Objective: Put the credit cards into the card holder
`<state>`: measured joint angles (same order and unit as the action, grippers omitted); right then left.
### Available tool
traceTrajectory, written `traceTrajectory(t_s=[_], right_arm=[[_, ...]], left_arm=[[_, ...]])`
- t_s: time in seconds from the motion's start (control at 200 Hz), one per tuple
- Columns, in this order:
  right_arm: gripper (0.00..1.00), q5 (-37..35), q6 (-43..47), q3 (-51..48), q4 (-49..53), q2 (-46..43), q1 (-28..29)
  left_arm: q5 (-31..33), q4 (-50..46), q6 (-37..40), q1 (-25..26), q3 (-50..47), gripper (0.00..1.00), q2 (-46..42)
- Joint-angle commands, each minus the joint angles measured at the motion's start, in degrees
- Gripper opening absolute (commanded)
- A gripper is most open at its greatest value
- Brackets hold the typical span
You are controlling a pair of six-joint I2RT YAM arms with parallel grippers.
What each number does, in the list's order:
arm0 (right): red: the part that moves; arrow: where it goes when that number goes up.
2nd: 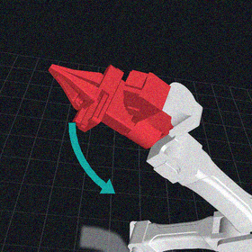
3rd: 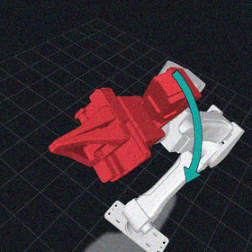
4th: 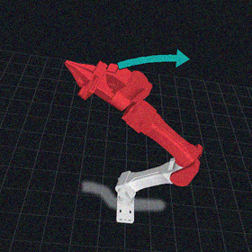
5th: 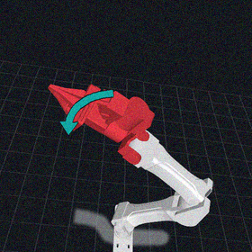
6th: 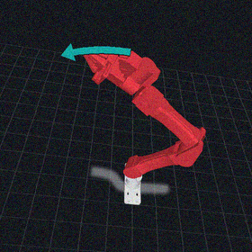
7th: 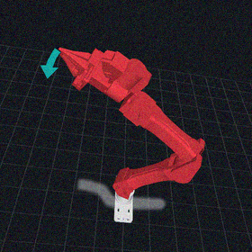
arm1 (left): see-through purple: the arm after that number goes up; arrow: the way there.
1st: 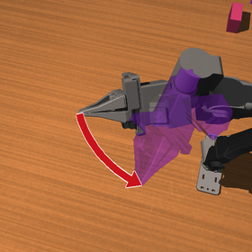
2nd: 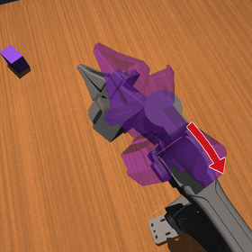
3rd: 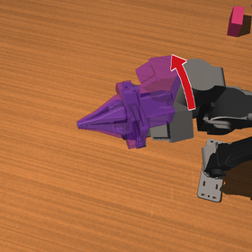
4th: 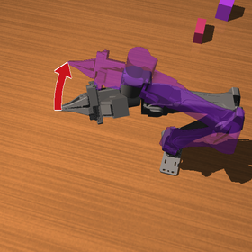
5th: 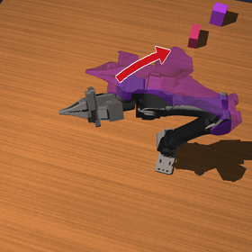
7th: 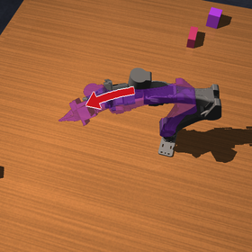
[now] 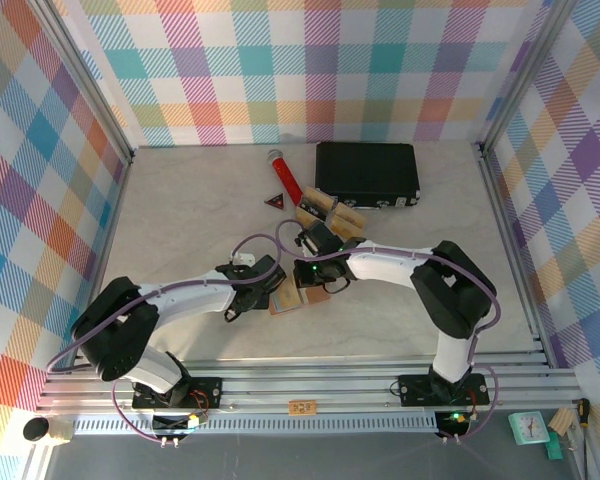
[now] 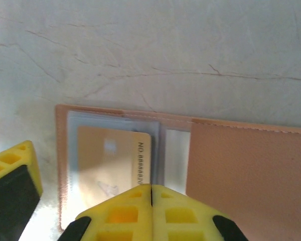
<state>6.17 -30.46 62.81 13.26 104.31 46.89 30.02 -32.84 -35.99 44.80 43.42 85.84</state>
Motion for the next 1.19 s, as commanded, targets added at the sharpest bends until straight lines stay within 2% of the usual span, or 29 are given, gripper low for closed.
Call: traceTrajectory(t_s=[0.0,1.19], right_arm=[[0.04,-0.59,1.29,0.98,1.58,1.40,-0.05],[0.02,4.50,-1.02,2.23,-1.04,4.66,1.27]], left_arm=[[0.00,0.47,0.62,-0.37,0.44,1.00,1.40],[-2.23,4.80,1.36,-0.35,0.19,1.00,6.53]])
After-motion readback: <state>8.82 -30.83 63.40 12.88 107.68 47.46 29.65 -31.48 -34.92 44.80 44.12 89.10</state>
